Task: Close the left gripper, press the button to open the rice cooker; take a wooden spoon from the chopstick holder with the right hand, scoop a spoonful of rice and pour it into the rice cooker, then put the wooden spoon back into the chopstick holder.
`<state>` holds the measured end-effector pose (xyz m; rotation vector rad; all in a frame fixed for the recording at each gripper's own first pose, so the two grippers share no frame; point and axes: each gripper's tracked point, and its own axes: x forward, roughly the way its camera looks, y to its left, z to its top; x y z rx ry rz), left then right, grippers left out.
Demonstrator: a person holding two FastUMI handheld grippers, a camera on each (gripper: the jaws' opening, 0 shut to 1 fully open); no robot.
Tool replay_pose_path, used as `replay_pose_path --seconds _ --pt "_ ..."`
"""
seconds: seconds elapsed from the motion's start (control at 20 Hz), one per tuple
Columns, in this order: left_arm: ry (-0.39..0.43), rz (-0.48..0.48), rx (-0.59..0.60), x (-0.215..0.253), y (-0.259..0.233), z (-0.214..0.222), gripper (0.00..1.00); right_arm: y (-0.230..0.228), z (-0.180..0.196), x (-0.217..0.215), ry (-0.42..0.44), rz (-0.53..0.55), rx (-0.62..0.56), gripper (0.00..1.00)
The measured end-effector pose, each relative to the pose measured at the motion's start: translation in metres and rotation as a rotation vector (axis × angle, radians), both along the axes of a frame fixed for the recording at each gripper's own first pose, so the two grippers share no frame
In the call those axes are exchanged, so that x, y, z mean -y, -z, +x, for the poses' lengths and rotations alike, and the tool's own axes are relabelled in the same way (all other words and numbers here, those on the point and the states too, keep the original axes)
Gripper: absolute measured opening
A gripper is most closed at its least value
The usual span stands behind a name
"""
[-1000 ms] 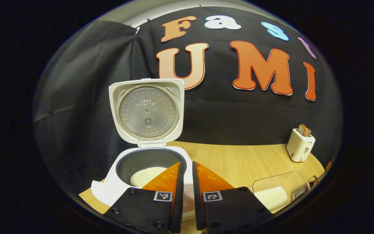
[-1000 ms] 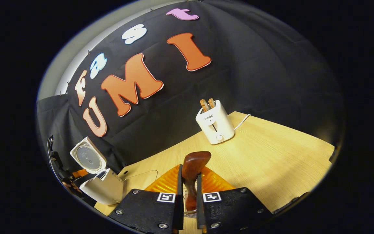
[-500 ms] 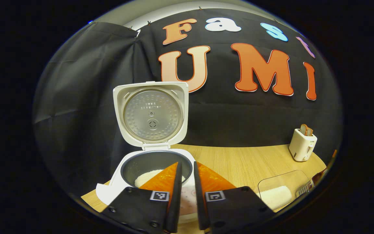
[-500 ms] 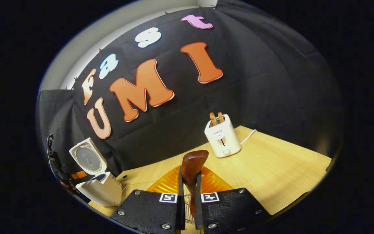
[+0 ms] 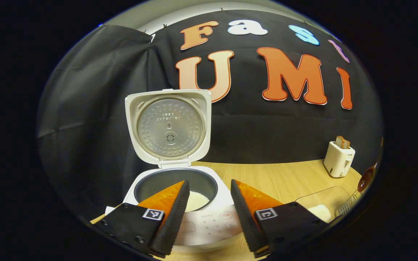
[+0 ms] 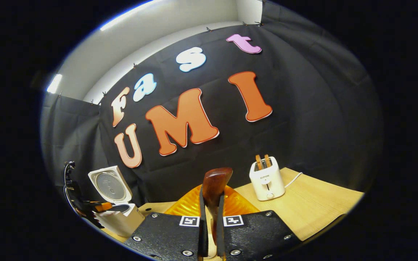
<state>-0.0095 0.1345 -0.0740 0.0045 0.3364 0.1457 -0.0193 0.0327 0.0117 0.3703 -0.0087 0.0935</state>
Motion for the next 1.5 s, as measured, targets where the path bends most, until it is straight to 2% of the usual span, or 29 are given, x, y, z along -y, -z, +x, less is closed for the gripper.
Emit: replay_pose_path --seconds 0.2,0.25,0.3,0.35,0.4,0.5,0.55,0.75,0.8,1.15,1.5 --pt "-0.009 0.007 0.008 -0.007 0.0 -0.004 0.85 -0.02 0.009 -0.03 -0.059 -0.026 0.066 0.09" --pt "-0.012 0.01 0.011 -0.009 0.0 -0.005 0.81 -0.021 0.011 -0.038 -0.073 -0.04 0.076 0.09" --pt "-0.016 0.015 0.015 -0.011 -0.002 -0.007 0.85 -0.02 0.013 -0.046 -0.087 -0.054 0.083 0.09" --pt "-0.021 0.022 0.022 -0.015 -0.003 -0.009 0.81 -0.019 0.015 -0.055 -0.103 -0.067 0.085 0.09" --pt "-0.026 0.029 0.025 -0.017 -0.004 -0.012 0.85 -0.017 0.017 -0.063 -0.12 -0.077 0.086 0.09" --pt "-0.04 0.044 0.034 -0.024 -0.006 -0.015 0.82 -0.012 0.018 -0.078 -0.153 -0.097 0.081 0.09" --pt "-0.046 0.049 0.036 -0.027 -0.007 -0.015 0.86 -0.007 0.021 -0.084 -0.163 -0.108 0.076 0.09" --pt "-0.071 0.069 0.036 -0.042 -0.006 -0.021 0.91 0.016 0.03 -0.105 -0.188 -0.184 0.048 0.09" --pt "-0.076 0.073 0.038 -0.043 -0.004 -0.023 0.89 0.023 0.032 -0.11 -0.193 -0.209 0.036 0.09" --pt "-0.102 0.082 0.022 -0.059 0.003 -0.028 0.91 0.086 0.04 -0.135 -0.192 -0.444 -0.083 0.09" --pt "-0.149 0.08 0.04 -0.076 0.002 -0.037 0.89 0.123 0.032 -0.143 -0.203 -0.565 -0.139 0.1"
